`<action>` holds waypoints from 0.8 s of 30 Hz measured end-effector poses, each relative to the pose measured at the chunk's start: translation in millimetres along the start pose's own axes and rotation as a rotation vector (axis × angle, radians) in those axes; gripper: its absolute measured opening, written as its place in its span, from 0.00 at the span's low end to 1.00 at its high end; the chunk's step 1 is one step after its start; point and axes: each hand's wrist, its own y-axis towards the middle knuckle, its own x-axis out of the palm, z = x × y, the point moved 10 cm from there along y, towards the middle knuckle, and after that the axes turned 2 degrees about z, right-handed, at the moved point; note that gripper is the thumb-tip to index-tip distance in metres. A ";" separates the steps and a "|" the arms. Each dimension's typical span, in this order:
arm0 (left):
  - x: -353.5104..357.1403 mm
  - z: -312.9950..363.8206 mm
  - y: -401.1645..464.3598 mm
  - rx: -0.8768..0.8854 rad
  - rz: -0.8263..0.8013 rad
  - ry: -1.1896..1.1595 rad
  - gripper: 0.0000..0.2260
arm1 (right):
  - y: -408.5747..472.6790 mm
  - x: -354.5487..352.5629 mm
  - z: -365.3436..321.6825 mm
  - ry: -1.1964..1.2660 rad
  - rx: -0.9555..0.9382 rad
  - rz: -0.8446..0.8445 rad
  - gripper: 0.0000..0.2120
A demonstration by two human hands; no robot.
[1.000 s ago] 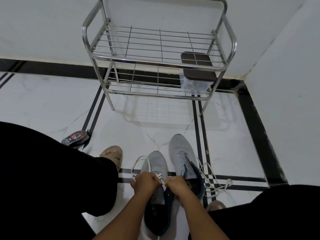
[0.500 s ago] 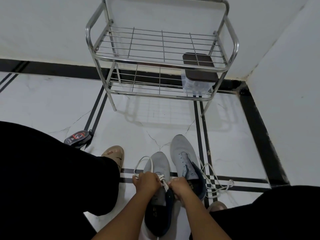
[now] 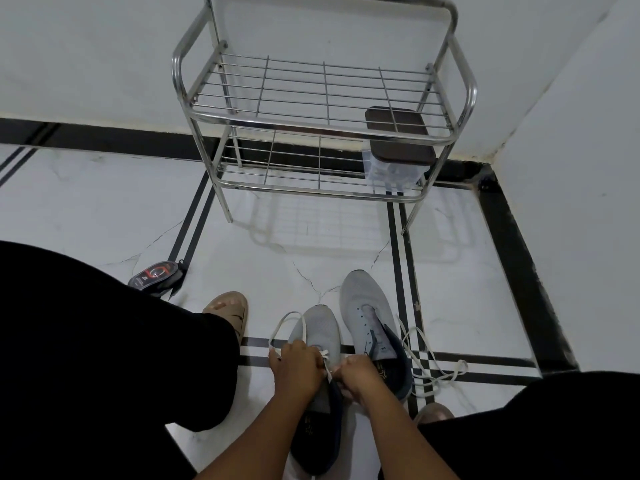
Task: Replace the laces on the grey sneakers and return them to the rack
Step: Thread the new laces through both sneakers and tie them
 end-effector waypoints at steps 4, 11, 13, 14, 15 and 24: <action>-14.0 -28.0 -19.6 -0.195 0.150 0.010 0.23 | -0.5 -16.3 -17.9 -0.220 -0.094 0.152 0.12; 8.7 -53.7 -29.6 -0.356 -0.072 -0.279 0.24 | -47.6 -192.1 -62.9 0.863 -0.258 0.875 0.11; 14.5 -53.1 -29.7 -0.349 -0.133 -0.309 0.23 | -84.0 -215.0 -81.1 0.860 -0.466 1.126 0.12; 14.3 -53.2 -29.4 -0.345 -0.136 -0.308 0.22 | -98.0 -210.2 -95.9 0.726 -0.539 1.154 0.10; 13.3 -51.8 -29.4 -0.339 -0.132 -0.308 0.21 | -99.3 -196.3 -110.7 0.534 -0.589 1.098 0.08; 4.1 -51.0 -27.4 -0.296 -0.125 -0.207 0.14 | -19.8 -16.0 -35.5 -0.698 -0.285 0.226 0.12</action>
